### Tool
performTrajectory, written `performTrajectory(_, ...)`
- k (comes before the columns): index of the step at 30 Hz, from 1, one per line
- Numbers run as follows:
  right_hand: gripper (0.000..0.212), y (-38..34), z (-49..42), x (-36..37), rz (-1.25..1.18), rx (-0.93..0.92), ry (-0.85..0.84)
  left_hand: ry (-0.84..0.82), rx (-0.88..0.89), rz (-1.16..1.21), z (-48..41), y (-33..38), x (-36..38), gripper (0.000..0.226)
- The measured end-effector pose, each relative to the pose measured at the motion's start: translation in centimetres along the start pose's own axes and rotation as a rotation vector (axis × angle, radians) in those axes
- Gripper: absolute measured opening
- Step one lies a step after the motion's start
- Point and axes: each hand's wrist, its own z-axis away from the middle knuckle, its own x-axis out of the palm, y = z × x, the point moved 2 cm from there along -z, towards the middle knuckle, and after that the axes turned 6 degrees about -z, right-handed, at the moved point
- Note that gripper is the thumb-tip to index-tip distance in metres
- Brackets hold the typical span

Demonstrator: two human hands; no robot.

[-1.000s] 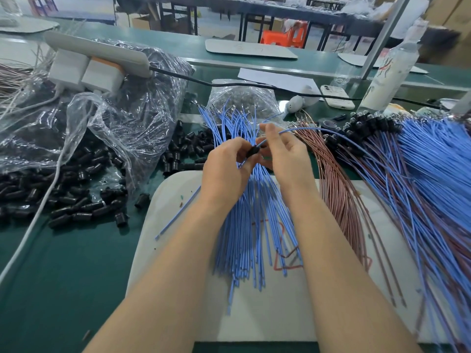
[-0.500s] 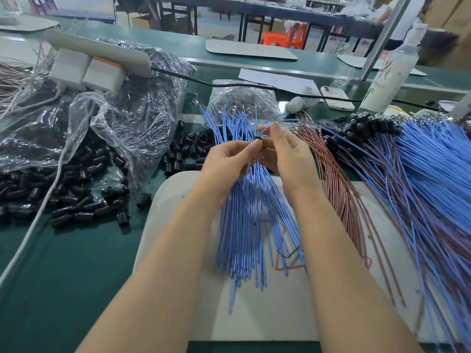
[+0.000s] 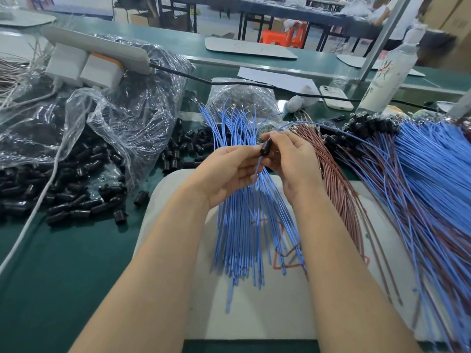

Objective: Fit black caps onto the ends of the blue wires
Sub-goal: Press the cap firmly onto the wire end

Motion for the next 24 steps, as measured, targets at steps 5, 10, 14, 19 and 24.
performTrajectory(5, 0.011, -0.02, -0.04, 0.03, -0.052, 0.018, 0.011, -0.01, 0.009, 0.003, -0.11, -0.2, 0.0, 0.014)
performTrajectory(10, 0.016, -0.03, 0.03, -0.05, -0.034, 0.013, -0.004, -0.045, 0.025, -0.001, -0.17, -0.24, -0.08, 0.014)
performTrajectory(14, 0.013, -0.09, -0.05, -0.2, -0.036, 0.018, -0.013, -0.03, 0.037, -0.034, -0.24, -0.41, -0.21, 0.014)
performTrajectory(19, 0.027, -0.33, -0.15, -0.43, -0.113, -0.005, 0.023, 0.126, 0.103, -0.298, -0.31, -0.36, -0.11, 0.008)
performTrajectory(24, 0.029, -0.05, 0.43, 0.3, 0.07, -0.021, -0.102, 0.241, 0.223, -0.387, -0.2, -0.09, 0.44, 0.012)
